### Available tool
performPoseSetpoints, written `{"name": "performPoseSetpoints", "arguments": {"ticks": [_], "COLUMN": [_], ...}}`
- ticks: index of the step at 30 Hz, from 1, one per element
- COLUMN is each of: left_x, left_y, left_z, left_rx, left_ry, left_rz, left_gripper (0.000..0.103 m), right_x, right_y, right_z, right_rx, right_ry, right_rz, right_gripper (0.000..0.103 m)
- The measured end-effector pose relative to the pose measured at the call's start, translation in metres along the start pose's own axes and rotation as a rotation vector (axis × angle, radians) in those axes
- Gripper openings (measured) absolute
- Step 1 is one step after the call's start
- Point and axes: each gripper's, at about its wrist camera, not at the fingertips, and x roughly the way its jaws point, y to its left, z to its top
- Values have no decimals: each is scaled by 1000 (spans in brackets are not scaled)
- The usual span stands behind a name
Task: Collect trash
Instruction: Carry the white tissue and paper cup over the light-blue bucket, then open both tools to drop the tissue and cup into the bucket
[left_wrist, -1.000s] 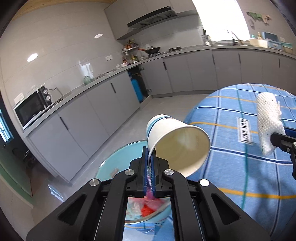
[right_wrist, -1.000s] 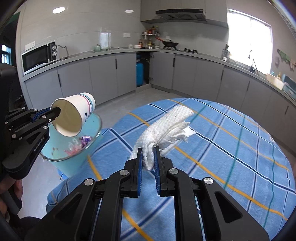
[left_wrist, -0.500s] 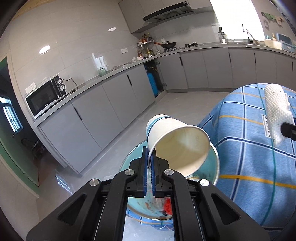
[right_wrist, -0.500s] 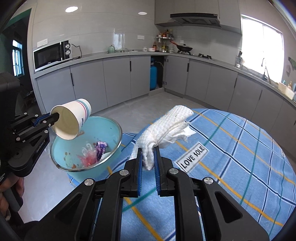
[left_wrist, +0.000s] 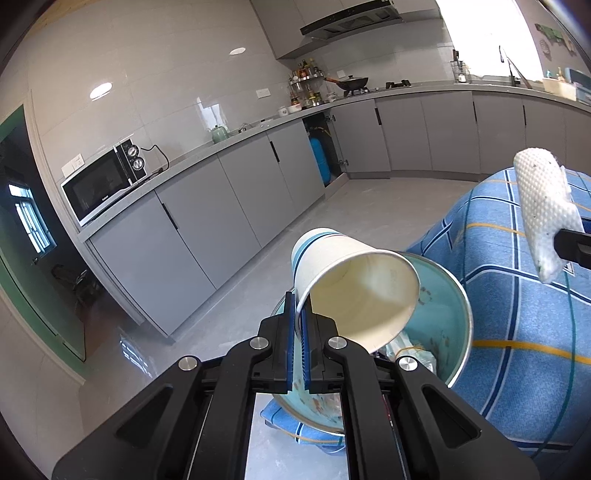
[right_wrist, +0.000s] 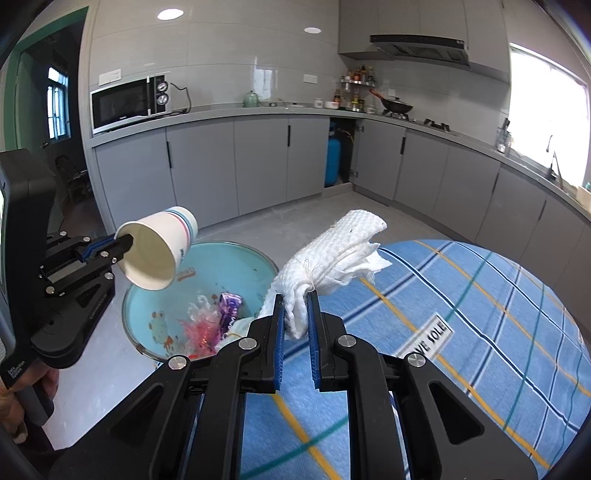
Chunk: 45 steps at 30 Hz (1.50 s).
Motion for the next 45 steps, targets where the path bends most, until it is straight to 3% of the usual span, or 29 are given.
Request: {"name": "performPoseSetpoints", "arguments": {"ticks": [30,33,34,35,36,38,45], "left_x": [20,21,22,22,23,21,16], "left_y": [30,31,31,31,32,33,30], "left_z": [-7,-6,-6,-7,-7,-7,-6], "left_rx": [-40,-47,-48,-48,-49,-55,-49], "left_ry": [41,42,45,46,44,31,24], "left_rz": [34,47,46,49,61,82,90], "left_gripper": [4,10,12,19,34,51,61], "right_x": [35,38,39,39,40,40,28], "right_y": [47,49,48,46,44,41,31], "right_z": [17,16,17,16,16,15,12], "right_rx": [-110,-118,-117,-114,-107,-93,-57], "right_ry": [11,-8,-17,-23,-24,-24,-45], "right_rz": [141,141,143,141,135,127,107], "right_gripper": [14,25,38,44,45,49,54]}}
